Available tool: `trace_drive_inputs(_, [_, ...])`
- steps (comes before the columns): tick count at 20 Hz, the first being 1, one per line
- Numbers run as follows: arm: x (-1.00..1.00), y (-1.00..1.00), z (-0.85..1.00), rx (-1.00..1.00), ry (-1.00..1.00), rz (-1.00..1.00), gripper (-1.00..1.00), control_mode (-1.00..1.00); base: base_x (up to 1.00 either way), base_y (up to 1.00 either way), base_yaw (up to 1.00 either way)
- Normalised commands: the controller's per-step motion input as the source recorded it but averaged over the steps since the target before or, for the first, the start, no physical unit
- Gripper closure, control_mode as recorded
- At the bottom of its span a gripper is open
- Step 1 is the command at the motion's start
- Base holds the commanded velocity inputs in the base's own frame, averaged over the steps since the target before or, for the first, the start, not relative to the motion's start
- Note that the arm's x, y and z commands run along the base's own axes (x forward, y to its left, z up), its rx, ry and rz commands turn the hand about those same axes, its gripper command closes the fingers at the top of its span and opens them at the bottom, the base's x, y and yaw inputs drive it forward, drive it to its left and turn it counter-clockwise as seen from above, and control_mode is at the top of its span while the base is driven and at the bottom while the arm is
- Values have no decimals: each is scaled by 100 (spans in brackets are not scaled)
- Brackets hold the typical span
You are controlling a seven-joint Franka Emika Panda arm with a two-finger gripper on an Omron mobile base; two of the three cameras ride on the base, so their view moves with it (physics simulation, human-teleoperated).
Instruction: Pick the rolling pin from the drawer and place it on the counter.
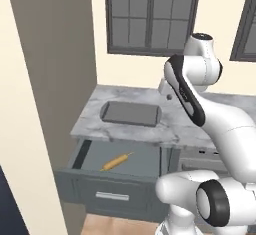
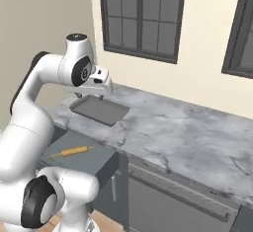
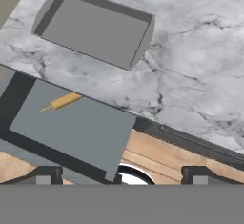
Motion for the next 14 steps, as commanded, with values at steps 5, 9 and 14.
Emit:
trace_drive_inputs(5, [0, 0, 0, 0, 0, 0, -100, 100, -30, -52, 64])
trace_drive_inputs(9, [0, 0, 0, 0, 0, 0, -100, 100, -41, -69, 60])
trace_drive_inputs(14, [0, 0, 0, 0, 0, 0, -100, 100, -26, -63, 53])
